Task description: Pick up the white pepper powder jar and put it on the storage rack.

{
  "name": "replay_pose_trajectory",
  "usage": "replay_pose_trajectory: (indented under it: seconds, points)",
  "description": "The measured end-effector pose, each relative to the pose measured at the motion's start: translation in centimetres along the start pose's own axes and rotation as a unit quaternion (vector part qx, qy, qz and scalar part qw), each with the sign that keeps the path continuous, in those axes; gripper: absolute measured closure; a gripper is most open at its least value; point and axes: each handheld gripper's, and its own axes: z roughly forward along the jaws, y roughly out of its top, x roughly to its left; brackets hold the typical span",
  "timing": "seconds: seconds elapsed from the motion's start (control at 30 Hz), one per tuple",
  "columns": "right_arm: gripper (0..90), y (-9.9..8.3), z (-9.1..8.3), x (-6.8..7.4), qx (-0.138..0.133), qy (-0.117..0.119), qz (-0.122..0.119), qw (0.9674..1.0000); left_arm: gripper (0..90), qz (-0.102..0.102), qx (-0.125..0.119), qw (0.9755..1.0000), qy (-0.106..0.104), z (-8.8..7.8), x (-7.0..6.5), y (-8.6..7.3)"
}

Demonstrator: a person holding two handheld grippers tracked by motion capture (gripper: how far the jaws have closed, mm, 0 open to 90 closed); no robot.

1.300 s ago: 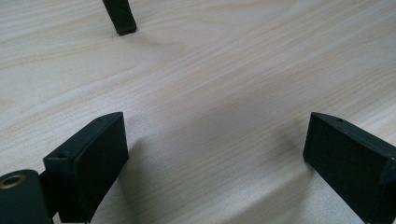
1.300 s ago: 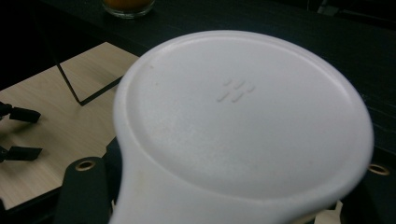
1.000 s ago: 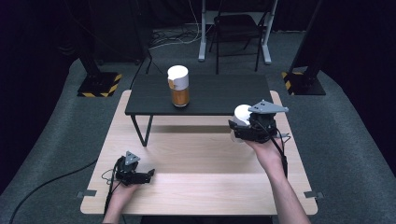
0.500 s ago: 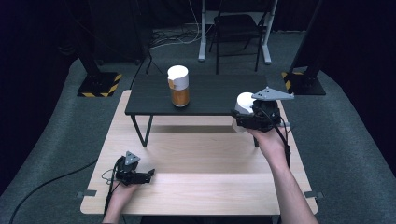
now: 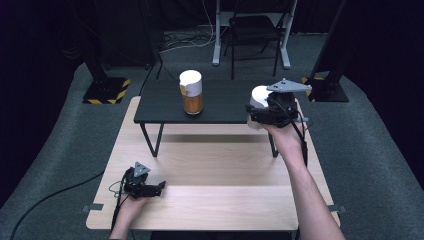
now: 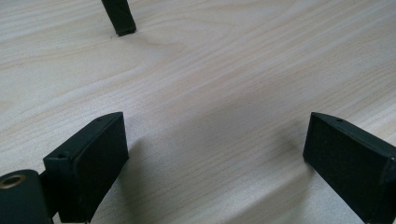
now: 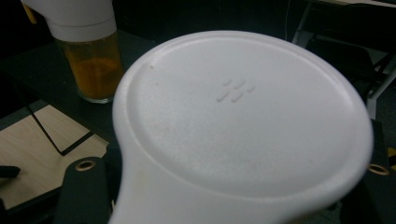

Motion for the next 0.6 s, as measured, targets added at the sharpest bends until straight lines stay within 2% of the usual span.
replay_pose_trajectory:
  seconds: [0.6]
  points:
    - [29.6, 2.6, 3.4, 0.6, 0.003, -0.013, -0.001, 0.9999, 6.0, -0.001, -0.001, 1.0000, 0.000, 0.0, 0.0, 0.0]
